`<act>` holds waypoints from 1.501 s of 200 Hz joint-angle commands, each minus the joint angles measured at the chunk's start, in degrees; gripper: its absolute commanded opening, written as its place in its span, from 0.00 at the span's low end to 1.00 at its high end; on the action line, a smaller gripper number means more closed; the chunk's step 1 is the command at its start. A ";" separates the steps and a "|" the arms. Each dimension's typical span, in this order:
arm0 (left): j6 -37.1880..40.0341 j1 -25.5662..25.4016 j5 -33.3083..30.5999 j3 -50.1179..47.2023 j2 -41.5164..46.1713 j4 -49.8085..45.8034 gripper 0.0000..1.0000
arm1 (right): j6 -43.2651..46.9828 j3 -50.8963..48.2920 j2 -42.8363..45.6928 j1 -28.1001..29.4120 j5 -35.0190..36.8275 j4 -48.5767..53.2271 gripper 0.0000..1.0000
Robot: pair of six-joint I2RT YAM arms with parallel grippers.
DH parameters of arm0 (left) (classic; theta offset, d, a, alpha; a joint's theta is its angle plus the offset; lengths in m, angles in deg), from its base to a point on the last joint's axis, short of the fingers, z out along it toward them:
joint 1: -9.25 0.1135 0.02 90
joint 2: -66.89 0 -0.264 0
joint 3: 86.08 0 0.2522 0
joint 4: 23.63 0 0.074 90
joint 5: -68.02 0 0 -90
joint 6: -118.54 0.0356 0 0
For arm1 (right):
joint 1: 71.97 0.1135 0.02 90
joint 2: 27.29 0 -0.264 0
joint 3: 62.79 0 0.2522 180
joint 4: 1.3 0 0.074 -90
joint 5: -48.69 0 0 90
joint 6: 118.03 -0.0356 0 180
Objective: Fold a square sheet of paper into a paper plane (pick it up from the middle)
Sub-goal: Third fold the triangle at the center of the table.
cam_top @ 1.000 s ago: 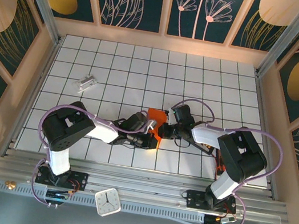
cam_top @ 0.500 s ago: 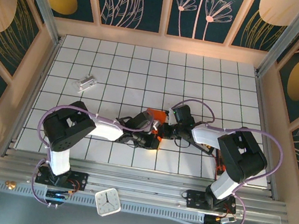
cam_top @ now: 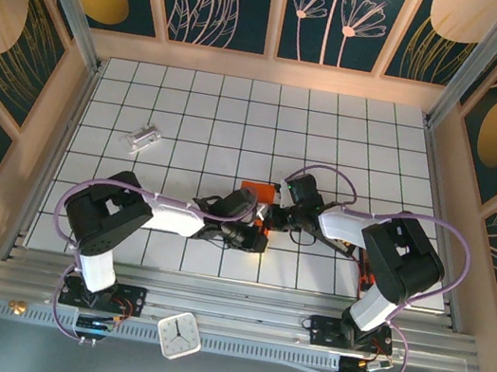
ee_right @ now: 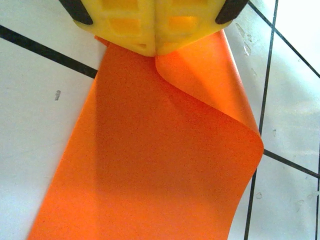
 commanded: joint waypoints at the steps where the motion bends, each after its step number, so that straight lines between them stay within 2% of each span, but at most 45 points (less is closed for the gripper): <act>1: -3.18 0.60 -2.67 -1.29 3.33 3.56 0.00 | -0.41 -2.45 -1.85 0.89 3.41 4.87 0.00; 30: -4.30 1.12 -6.98 -1.77 4.52 5.10 0.00 | -0.62 -2.64 -1.96 0.86 3.32 4.66 0.00; 74: -3.80 1.24 -8.38 -0.70 0.28 5.72 0.00 | -0.49 -2.45 -1.83 0.92 3.32 4.79 0.00; 126: -5.39 2.52 -9.52 -5.09 2.25 10.33 0.00 | -0.58 -2.54 -1.88 0.91 3.31 4.86 0.00; 194: -5.40 2.63 -5.54 -3.64 -1.64 8.99 0.00 | -0.49 -2.34 -1.83 0.84 3.58 5.17 0.00; 250: -4.71 1.27 -5.35 -1.89 -2.98 2.95 0.00 | -1.13 -2.78 -1.75 0.87 3.50 4.87 0.00; 300: -4.76 0.30 -3.49 -1.75 -2.18 4.95 0.00 | -1.88 -3.32 -1.74 1.17 3.50 4.46 0.00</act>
